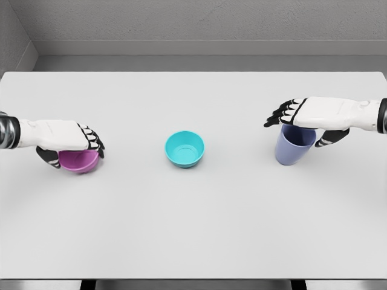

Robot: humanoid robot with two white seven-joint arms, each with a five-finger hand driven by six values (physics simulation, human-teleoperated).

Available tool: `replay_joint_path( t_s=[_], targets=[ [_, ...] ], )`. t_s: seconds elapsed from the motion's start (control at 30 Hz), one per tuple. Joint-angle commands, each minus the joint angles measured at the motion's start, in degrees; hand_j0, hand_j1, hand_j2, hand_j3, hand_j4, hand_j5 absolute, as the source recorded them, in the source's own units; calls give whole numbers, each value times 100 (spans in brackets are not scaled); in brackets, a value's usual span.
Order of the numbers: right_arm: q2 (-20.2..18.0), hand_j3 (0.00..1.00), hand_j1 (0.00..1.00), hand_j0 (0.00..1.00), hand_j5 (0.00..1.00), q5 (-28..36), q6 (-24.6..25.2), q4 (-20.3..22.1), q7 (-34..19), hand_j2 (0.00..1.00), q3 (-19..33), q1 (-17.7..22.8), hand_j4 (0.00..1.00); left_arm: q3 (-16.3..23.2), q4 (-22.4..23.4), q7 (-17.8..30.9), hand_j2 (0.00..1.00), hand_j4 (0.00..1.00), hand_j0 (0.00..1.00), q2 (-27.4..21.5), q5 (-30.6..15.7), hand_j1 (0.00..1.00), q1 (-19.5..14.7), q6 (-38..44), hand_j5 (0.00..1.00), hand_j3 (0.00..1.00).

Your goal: Stacking bowl and cup with both arms

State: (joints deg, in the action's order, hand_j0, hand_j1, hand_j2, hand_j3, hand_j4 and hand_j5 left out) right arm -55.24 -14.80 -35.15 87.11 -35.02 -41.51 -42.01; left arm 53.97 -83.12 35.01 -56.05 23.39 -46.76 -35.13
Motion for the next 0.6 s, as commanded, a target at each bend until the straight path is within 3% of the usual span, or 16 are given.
replay_joint_path(
  t_s=[0.0, 0.57],
  targets=[
    [-4, 100, 100, 100, 100, 30, 15, 8, 2, 100, 2, 0, 100, 0, -20, -1, 72, 72, 72, 59, -45, 72, -9, 13, 72, 72],
    [-13, 100, 100, 100, 100, -6, 15, -1, 2, 100, -33, 0, 100, 9, -134, -1, 72, 72, 72, 1280, -159, 72, -765, 13, 72, 72]
  ],
)
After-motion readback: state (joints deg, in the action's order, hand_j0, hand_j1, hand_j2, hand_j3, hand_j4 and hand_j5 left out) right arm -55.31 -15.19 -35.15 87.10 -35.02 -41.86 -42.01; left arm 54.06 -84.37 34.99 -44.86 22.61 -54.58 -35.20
